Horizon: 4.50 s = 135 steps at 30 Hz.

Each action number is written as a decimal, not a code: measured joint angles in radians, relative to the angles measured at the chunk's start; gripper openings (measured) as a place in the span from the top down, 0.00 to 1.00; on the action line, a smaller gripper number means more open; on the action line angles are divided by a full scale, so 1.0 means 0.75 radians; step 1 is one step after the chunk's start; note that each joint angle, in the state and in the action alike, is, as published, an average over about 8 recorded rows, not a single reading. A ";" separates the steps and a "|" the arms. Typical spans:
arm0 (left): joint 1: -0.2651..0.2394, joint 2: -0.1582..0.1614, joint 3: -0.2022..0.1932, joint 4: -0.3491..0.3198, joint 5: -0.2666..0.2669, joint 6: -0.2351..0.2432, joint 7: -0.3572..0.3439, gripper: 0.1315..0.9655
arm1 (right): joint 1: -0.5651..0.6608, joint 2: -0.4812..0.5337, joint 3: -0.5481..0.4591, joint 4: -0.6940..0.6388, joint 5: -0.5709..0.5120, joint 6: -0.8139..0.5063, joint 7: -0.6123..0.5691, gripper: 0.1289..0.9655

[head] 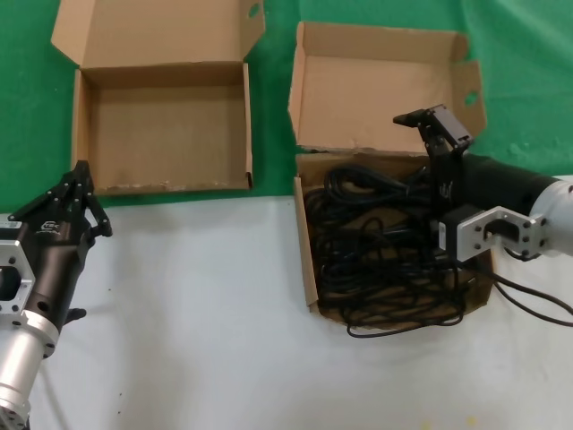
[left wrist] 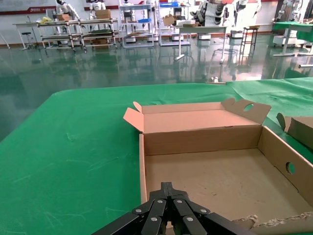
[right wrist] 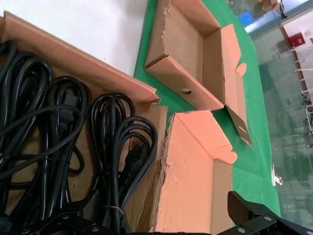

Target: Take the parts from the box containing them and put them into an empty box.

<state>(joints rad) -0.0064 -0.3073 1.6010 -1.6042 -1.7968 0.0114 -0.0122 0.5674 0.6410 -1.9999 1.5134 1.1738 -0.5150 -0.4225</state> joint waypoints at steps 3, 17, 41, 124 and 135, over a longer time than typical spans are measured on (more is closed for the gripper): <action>0.000 0.000 0.000 0.000 0.000 0.000 0.000 0.98 | -0.001 -0.010 -0.003 0.000 -0.024 0.003 -0.010 0.03; 0.000 0.000 0.000 0.000 0.000 0.000 0.000 0.98 | -0.026 -0.022 0.008 0.019 -0.083 -0.012 -0.002 0.25; 0.000 0.000 0.000 0.000 0.000 0.000 0.000 0.98 | -0.061 -0.029 0.016 0.043 -0.169 -0.038 -0.002 0.77; 0.000 0.000 0.000 0.000 0.000 0.000 0.000 0.98 | -0.027 -0.422 0.136 0.087 0.401 0.367 -0.507 0.37; 0.000 0.000 0.000 0.000 0.000 0.000 0.000 0.97 | -0.103 -0.428 0.200 0.112 0.500 0.360 -0.587 0.13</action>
<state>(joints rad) -0.0063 -0.3071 1.6010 -1.6042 -1.7968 0.0113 -0.0121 0.4901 0.3196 -1.8501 1.5978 1.5487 -0.2447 -0.8626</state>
